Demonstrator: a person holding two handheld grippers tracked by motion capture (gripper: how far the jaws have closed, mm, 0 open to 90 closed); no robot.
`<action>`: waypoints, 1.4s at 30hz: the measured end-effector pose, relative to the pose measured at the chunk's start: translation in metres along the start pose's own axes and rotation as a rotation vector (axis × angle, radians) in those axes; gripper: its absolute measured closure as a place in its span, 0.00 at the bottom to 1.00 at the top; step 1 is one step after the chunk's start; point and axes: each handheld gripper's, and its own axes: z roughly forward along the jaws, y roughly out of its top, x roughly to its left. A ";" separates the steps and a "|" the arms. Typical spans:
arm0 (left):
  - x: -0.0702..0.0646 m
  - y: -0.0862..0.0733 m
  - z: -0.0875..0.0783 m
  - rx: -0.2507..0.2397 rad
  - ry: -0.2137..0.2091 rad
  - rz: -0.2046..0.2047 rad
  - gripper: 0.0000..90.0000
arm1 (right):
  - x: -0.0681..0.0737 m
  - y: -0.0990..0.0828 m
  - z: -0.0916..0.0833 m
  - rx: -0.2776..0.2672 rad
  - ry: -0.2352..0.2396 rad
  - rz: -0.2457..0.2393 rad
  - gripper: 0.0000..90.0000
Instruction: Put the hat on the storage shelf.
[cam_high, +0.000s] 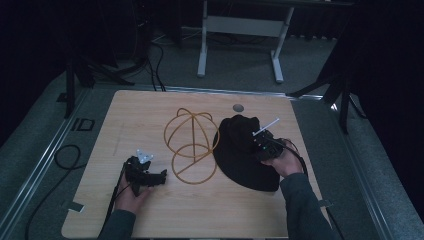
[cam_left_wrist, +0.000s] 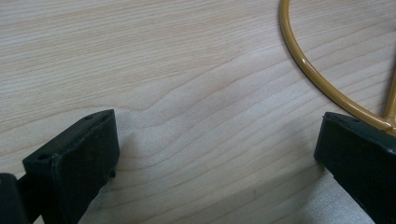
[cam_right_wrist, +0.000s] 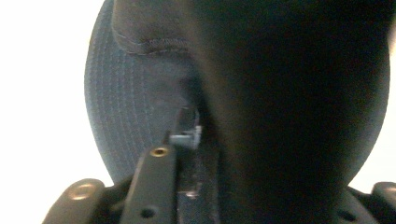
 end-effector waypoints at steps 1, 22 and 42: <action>0.000 0.000 0.000 0.000 0.000 0.000 0.00 | -0.001 0.000 0.000 -0.001 0.012 0.000 0.89; 0.000 0.000 0.000 -0.003 0.000 -0.004 0.00 | 0.005 0.005 -0.023 -0.047 0.015 -0.065 0.97; 0.000 0.000 0.000 -0.001 0.001 -0.001 0.00 | 0.017 0.016 -0.047 -0.062 0.034 -0.150 0.97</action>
